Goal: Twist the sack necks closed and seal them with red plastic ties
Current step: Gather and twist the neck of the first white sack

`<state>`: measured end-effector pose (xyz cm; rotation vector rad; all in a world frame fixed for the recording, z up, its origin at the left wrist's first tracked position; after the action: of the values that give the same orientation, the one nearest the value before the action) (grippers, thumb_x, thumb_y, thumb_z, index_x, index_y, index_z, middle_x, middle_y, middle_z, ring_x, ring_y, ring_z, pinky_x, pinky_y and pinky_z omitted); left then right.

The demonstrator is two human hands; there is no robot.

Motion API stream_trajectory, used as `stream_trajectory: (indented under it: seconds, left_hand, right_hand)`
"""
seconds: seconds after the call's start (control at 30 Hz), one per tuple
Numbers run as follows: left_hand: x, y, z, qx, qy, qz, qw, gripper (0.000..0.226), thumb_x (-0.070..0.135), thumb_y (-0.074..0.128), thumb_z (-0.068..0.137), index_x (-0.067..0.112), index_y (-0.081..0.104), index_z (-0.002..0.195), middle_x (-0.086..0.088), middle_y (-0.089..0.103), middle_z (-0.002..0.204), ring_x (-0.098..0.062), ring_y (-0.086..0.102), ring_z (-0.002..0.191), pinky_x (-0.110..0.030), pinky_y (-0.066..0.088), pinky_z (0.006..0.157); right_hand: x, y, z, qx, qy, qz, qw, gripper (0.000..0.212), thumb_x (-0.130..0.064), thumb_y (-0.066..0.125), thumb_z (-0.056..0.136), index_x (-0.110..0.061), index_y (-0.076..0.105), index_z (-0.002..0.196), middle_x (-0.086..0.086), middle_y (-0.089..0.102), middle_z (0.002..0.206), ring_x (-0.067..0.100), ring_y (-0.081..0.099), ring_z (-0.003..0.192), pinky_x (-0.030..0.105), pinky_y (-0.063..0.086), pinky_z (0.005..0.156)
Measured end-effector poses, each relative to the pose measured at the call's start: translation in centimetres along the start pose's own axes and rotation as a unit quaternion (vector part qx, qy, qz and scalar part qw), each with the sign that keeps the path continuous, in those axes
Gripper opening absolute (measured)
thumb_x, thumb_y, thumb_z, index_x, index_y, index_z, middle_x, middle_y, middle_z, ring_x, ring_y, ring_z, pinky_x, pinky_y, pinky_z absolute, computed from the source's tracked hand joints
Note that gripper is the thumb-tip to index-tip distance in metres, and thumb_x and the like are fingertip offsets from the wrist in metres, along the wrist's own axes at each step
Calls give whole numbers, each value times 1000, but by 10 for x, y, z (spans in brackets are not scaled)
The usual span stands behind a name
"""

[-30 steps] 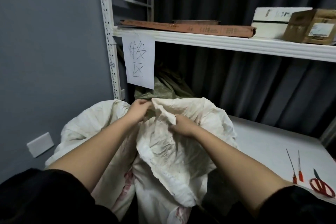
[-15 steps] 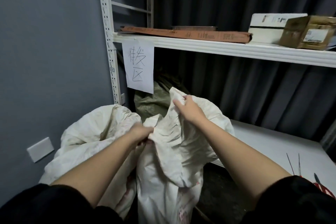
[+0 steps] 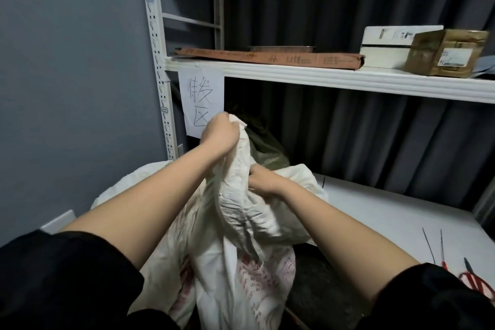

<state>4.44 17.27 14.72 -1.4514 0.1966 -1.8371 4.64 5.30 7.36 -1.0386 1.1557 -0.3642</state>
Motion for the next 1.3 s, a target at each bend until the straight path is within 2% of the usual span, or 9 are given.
stream_trajectory:
  seconds: [0.1, 0.23, 0.4, 0.53, 0.7, 0.87, 1.0, 1.17, 1.3]
  left_hand:
    - [13, -4, 3, 12, 4, -11, 1000, 23, 10, 38, 92, 5, 57, 104, -17, 62, 112, -32, 57, 101, -31, 39, 75]
    - [-4, -14, 14, 27, -80, -106, 991, 23, 8, 43, 88, 2, 56, 106, -18, 61, 107, -33, 57, 98, -32, 41, 71]
    - [9, -18, 13, 19, -184, -352, 917, 20, -3, 42, 84, 10, 43, 70, -6, 50, 56, -21, 54, 61, -21, 43, 44]
    - [28, -9, 6, -15, -195, -453, 870, 18, -10, 34, 84, 1, 48, 87, -14, 55, 70, -19, 56, 60, -23, 48, 34]
    - [26, 3, -4, -105, -97, -367, 919, 17, 5, 45, 92, 12, 49, 77, -2, 57, 70, -12, 59, 65, -27, 56, 54]
    - [-16, 7, -8, -168, -31, -95, 981, 7, 8, 54, 85, 14, 51, 86, -11, 49, 79, -20, 46, 74, -22, 38, 62]
    - [-39, 14, -26, -295, -30, 54, 954, 70, 25, 77, 66, 13, 34, 120, -7, 54, 112, -22, 56, 102, -32, 51, 82]
    - [-27, 19, -41, -348, -11, -38, 937, 45, 14, 76, 77, 14, 45, 109, 5, 52, 81, -1, 54, 64, -8, 39, 47]
    - [-19, 16, -40, -369, -12, -147, 918, 79, 25, 77, 78, 27, 26, 139, 8, 55, 114, -1, 56, 81, -11, 45, 63]
  right_hand:
    - [-10, 0, -13, -57, 16, 175, 983, 27, -17, 49, 94, -7, 63, 115, 3, 66, 99, 3, 65, 73, 17, 53, 65]
    - [1, -8, -12, 257, 44, 304, 916, 25, -9, 44, 91, -12, 67, 83, -5, 66, 70, 12, 63, 70, 20, 47, 64]
    - [-3, -24, -29, 345, -21, 50, 937, 43, -56, 46, 87, -17, 56, 73, -4, 57, 75, 14, 53, 73, 33, 39, 62]
    - [-23, -17, -27, 246, 25, -109, 963, 60, -70, 52, 73, -19, 57, 105, 2, 65, 104, 25, 60, 98, 36, 47, 76]
    - [-10, -33, -14, 223, 82, 86, 968, 19, -17, 52, 85, -8, 56, 102, 17, 64, 108, 36, 59, 103, 33, 41, 78]
    - [-8, -73, -24, 244, -22, 225, 943, 31, 5, 43, 82, -20, 55, 67, -10, 57, 63, 3, 50, 60, 22, 40, 57]
    - [-13, -99, -25, 231, -50, 309, 921, 32, 8, 41, 82, -15, 52, 63, -13, 54, 48, -3, 47, 47, 15, 37, 48]
    - [-32, -137, -12, 299, -66, 174, 936, 15, -8, 43, 74, 0, 54, 66, 9, 48, 68, 17, 44, 68, 30, 33, 63]
    - [-51, -168, -14, 371, -68, 20, 926, 30, -6, 39, 83, -16, 39, 55, 3, 51, 63, 24, 48, 67, 34, 35, 60]
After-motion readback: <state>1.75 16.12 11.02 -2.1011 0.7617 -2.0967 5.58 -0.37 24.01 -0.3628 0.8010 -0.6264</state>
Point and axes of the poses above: each hand's wrist, its own z-axis towards the middle knuckle, its own y-axis out of the palm, x = y × z, the point moved 1 cm from there along z, towards the middle knuckle
